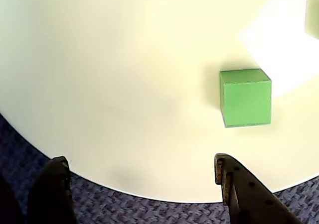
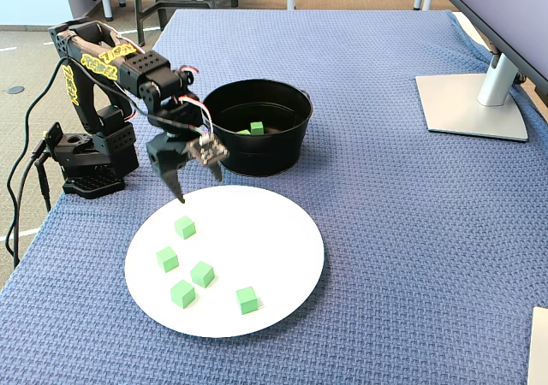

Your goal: Pick up the green cubes from the white plate and place them in the black recipient

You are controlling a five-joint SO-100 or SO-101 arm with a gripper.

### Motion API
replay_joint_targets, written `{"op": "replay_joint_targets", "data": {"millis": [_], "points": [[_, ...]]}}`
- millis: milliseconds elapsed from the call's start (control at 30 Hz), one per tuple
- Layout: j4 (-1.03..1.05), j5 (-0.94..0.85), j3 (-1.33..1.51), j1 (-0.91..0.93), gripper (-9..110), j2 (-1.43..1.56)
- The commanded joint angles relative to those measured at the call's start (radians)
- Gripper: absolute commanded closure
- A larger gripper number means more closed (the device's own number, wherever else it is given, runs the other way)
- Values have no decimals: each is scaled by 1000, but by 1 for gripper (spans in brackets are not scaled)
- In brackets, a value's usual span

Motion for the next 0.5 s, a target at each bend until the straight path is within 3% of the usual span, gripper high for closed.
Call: {"op": "replay_joint_targets", "data": {"millis": [0,467], "points": [[-74,-81,-64,87,69,-60],[-186,-158,-40,149,73,-147]]}}
